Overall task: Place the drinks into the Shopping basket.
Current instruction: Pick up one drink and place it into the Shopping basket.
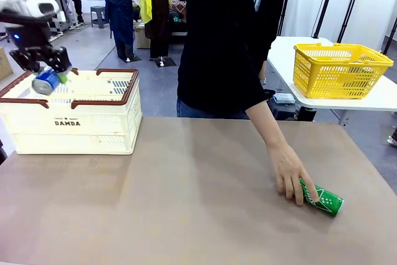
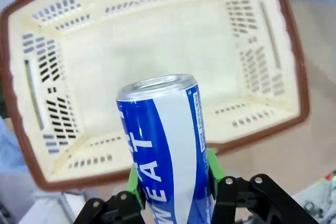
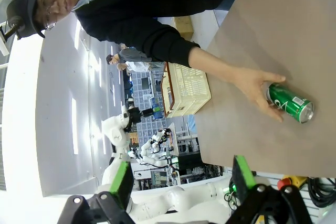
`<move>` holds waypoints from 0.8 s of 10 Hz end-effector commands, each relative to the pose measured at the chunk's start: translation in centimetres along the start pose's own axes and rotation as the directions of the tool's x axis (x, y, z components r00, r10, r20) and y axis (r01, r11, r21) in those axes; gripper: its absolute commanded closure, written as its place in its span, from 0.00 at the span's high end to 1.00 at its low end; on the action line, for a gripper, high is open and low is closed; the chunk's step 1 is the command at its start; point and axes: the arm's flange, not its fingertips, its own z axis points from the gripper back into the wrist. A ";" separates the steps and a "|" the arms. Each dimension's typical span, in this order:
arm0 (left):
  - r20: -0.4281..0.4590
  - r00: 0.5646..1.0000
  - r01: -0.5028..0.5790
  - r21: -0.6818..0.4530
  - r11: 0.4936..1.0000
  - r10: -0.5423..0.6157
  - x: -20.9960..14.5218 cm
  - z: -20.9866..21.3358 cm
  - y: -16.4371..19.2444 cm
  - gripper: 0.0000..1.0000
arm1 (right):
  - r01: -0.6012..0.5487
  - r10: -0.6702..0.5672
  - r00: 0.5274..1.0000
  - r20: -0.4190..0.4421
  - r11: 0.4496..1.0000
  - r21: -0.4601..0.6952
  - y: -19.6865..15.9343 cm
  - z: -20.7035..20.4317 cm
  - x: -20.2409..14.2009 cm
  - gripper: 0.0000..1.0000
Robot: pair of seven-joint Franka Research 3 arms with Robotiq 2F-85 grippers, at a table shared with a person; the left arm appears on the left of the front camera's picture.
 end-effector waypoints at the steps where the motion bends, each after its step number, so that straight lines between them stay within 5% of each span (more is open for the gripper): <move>1: -0.034 0.998 -0.052 -0.017 0.999 0.051 1.9 -2.8 -0.1 0.00 | -0.018 0.018 1.000 0.006 1.000 0.023 0.4 0.1 0.2 1.00; 8: -0.079 0.995 -0.063 -0.065 0.996 0.058 6.2 -7.8 2.0 0.00 | -0.018 0.018 1.000 0.006 1.000 0.023 0.4 0.1 0.2 1.00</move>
